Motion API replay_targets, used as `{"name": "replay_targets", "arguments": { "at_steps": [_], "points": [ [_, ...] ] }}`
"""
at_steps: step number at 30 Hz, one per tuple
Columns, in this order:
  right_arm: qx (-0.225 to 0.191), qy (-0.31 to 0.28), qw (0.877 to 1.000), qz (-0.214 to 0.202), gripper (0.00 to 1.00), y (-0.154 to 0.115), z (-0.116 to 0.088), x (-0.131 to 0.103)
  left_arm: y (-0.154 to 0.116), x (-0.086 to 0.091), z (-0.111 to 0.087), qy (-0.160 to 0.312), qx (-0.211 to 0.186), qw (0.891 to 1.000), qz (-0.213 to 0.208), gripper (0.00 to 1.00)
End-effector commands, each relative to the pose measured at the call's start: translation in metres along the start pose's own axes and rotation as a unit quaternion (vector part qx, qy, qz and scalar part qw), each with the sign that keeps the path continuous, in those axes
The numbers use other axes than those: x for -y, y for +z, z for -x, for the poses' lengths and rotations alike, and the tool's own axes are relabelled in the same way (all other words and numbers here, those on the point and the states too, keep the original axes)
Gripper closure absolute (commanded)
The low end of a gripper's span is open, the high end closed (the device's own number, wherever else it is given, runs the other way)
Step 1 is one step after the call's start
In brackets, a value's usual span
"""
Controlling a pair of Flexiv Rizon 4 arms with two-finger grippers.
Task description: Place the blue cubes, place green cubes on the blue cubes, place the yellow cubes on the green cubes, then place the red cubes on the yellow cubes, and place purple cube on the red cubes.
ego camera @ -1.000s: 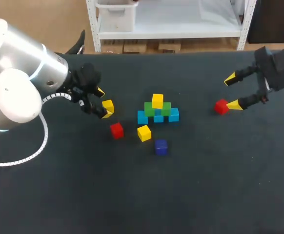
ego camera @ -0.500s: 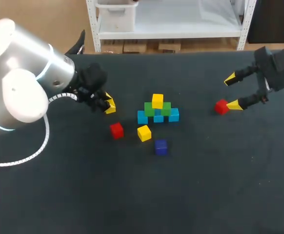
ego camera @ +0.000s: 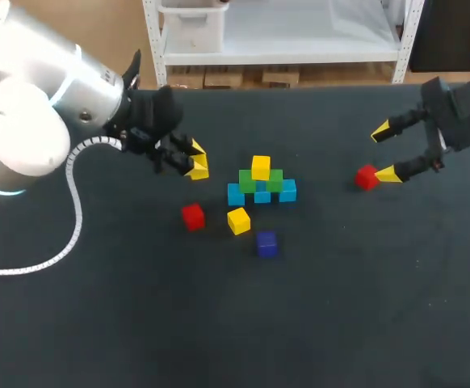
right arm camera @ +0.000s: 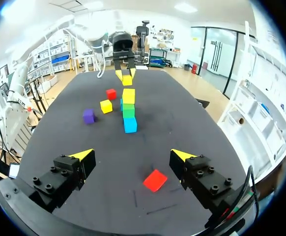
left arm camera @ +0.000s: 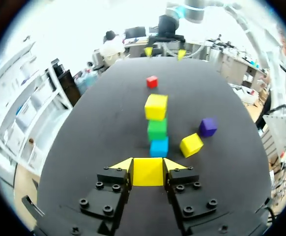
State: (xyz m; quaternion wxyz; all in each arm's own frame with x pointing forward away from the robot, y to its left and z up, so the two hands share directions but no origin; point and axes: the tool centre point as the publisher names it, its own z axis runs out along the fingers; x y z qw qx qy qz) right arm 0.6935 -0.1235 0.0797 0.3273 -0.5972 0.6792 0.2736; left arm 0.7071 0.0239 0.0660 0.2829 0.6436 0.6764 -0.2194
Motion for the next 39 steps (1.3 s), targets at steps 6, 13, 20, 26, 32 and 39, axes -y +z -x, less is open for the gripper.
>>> {"name": "replay_targets", "arguments": {
  "at_steps": [6,13,20,26,32,39],
  "points": [
    [0.001,0.0,1.0,0.0,0.0,0.0,0.0,0.001,-0.004,-0.007,0.034,0.042,0.002,0.998,-0.038,1.0],
    [0.001,0.0,1.0,0.0,0.0,0.0,0.0,0.001,0.014,-0.012,0.05,0.054,0.005,0.997,-0.055,1.0],
    [0.001,0.0,1.0,0.0,0.0,0.0,0.0,0.001,0.031,-0.008,0.056,0.052,0.011,0.996,-0.067,1.0],
    [0.001,0.0,1.0,0.0,0.0,0.0,0.0,0.001,0.038,-0.005,0.054,0.044,0.013,0.997,-0.069,1.0],
    [0.001,0.0,1.0,0.0,0.0,0.0,0.0,0.001,0.041,-0.002,0.053,0.04,0.012,0.997,-0.071,1.0],
    [0.001,0.0,1.0,0.0,0.0,0.0,0.0,0.001,0.046,0.002,0.053,0.04,0.011,0.996,-0.075,1.0]
  ]
}}
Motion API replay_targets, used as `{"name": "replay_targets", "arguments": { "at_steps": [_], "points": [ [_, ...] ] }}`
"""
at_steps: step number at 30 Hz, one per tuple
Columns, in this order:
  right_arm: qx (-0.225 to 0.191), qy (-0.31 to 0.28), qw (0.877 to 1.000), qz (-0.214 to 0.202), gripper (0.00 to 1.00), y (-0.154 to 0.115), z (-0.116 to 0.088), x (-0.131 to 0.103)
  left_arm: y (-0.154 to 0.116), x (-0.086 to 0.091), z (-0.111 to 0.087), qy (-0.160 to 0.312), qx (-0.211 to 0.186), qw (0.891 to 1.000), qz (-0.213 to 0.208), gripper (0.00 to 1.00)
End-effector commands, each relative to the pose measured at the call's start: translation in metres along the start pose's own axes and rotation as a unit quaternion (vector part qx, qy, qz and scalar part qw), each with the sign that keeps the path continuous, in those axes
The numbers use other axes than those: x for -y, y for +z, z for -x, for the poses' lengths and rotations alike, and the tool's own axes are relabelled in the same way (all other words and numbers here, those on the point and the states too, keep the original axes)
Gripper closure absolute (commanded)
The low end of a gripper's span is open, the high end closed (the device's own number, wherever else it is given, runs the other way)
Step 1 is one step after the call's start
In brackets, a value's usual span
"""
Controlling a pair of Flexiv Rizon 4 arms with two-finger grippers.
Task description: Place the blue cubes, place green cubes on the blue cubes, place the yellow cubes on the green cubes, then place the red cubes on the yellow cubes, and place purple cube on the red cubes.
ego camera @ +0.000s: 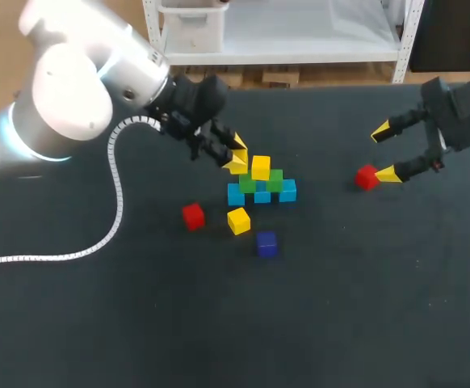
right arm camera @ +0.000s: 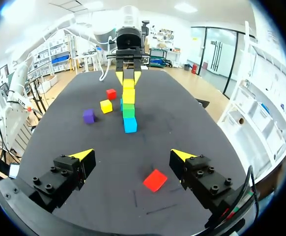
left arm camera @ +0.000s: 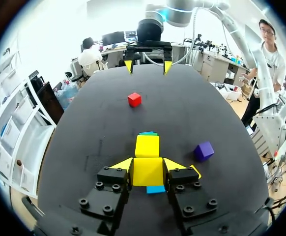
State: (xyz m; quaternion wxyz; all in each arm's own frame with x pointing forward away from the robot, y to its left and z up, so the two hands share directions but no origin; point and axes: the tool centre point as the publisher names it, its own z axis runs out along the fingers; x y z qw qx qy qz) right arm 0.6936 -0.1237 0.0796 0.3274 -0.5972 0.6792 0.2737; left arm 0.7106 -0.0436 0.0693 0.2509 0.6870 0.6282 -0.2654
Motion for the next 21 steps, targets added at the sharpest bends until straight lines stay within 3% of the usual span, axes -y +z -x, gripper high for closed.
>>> {"name": "replay_targets", "arguments": {
  "at_steps": [1,21],
  "points": [
    [0.001,0.0,1.0,0.0,0.0,0.0004,-0.0002,0.0004,0.0035,0.0002,-0.0001,-0.001,-0.001,1.0,-0.001,1.0],
    [0.001,0.0,1.0,0.0,0.0,0.0004,-0.0002,0.0004,0.0123,0.0005,-0.0049,-0.005,-0.008,1.0,-0.005,1.0]
  ]
}}
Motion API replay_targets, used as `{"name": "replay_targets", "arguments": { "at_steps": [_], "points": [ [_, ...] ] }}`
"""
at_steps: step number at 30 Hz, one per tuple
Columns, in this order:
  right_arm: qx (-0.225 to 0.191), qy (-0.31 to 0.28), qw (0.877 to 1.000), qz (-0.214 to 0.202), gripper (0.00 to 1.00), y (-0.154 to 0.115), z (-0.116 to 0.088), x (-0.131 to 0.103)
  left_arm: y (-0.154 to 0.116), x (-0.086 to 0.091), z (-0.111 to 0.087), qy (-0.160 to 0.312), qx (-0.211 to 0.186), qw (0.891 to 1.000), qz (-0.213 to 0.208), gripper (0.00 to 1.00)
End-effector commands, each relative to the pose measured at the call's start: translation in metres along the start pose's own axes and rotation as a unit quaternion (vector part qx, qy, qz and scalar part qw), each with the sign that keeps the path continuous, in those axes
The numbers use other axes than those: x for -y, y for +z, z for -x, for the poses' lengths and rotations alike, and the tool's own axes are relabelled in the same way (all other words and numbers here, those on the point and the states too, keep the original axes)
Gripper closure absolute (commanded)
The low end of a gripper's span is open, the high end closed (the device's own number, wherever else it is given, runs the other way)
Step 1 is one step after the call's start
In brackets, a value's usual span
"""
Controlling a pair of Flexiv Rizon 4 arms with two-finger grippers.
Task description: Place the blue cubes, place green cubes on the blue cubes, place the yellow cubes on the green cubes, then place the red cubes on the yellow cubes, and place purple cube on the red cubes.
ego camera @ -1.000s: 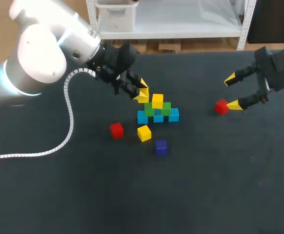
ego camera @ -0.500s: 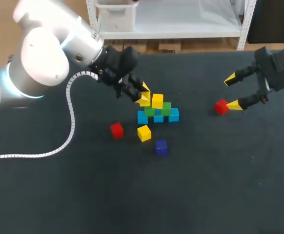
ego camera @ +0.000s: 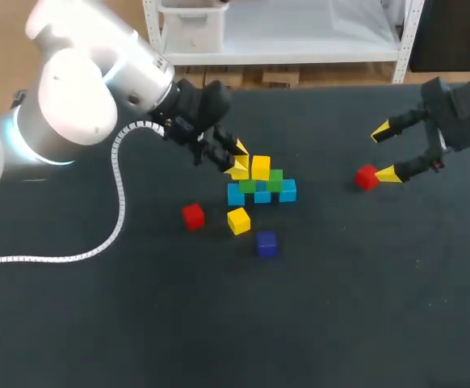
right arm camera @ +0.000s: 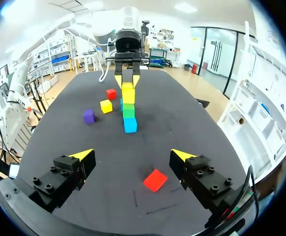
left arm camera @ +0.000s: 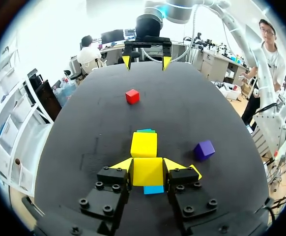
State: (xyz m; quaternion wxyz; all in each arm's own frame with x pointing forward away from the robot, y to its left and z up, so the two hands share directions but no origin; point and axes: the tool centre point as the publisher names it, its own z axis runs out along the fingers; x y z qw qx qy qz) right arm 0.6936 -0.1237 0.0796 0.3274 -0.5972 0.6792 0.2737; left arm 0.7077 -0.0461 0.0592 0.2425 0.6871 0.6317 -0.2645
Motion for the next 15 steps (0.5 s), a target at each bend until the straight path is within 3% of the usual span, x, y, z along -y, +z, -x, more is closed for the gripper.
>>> {"name": "replay_targets", "arguments": {
  "at_steps": [1,15],
  "points": [
    [0.001,0.0,1.0,0.0,0.0,0.0004,-0.0001,0.0004,0.0034,-0.0024,-0.0001,-0.001,-0.001,1.0,-0.001,1.0],
    [0.001,0.0,1.0,0.0,0.0,0.0004,-0.0001,0.0004,0.0063,-0.0068,0.0022,0.004,-0.001,1.0,-0.003,1.0]
  ]
}}
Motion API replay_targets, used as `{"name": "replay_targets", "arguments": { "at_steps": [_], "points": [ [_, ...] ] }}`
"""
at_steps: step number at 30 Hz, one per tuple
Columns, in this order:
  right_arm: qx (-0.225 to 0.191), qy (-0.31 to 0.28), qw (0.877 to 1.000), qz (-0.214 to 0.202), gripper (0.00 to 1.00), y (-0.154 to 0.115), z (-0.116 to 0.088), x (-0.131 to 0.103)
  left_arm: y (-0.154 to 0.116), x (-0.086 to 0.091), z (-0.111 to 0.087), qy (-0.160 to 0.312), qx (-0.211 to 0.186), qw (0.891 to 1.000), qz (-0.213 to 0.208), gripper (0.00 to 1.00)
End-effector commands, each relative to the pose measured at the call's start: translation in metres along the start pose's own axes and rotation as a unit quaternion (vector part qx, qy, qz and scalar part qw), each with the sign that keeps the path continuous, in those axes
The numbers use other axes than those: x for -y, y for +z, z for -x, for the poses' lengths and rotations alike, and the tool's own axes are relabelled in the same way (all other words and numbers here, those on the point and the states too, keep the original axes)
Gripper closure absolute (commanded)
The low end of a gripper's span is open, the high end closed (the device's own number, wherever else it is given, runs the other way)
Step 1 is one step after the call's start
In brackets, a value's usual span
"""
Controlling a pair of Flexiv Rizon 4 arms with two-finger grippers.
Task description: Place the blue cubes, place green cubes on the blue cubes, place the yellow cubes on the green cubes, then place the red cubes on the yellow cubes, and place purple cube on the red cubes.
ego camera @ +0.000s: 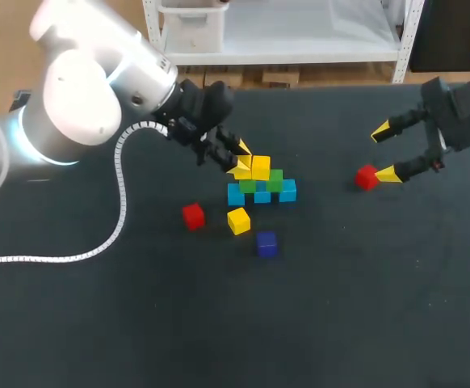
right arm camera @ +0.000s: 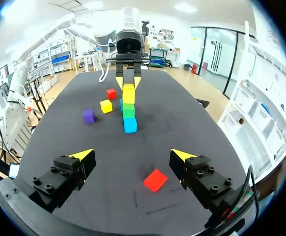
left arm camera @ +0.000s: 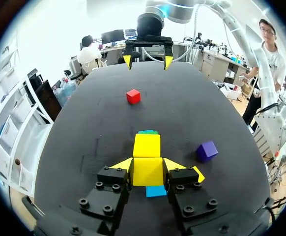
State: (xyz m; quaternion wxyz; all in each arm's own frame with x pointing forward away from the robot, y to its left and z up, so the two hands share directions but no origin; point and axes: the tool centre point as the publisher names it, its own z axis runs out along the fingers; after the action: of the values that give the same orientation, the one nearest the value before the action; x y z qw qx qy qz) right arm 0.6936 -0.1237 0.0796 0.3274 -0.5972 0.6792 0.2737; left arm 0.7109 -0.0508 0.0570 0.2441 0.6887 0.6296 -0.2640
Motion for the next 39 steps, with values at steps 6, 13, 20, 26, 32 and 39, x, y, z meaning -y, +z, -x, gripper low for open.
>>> {"name": "replay_targets", "arguments": {
  "at_steps": [6,13,20,26,32,39],
  "points": [
    [0.001,0.0,1.0,0.0,0.0,0.0,0.0,0.0,0.003,-0.003,0.0,-0.002,-0.003,1.0,-0.006,1.0],
    [0.001,0.0,1.0,0.0,0.0,0.0,0.0,0.0,0.004,-0.004,0.0,-0.003,-0.006,1.0,-0.006,0.61],
    [0.001,0.0,1.0,0.0,0.0,0.0,0.0,0.0,0.003,-0.004,-0.001,-0.007,-0.007,1.0,-0.007,0.0],
    [0.001,0.0,1.0,0.0,0.0,0.0,0.0,0.0,-0.005,0.001,-0.004,-0.013,-0.001,1.0,0.005,0.0],
    [0.001,0.0,1.0,0.0,0.0,0.0,0.0,0.0,-0.032,0.016,-0.012,-0.02,0.003,1.0,0.017,0.0],
    [0.001,0.0,1.0,0.0,0.0,0.0,0.0,0.0,-0.059,0.037,-0.032,-0.037,-0.007,0.999,0.024,0.0]
  ]
}}
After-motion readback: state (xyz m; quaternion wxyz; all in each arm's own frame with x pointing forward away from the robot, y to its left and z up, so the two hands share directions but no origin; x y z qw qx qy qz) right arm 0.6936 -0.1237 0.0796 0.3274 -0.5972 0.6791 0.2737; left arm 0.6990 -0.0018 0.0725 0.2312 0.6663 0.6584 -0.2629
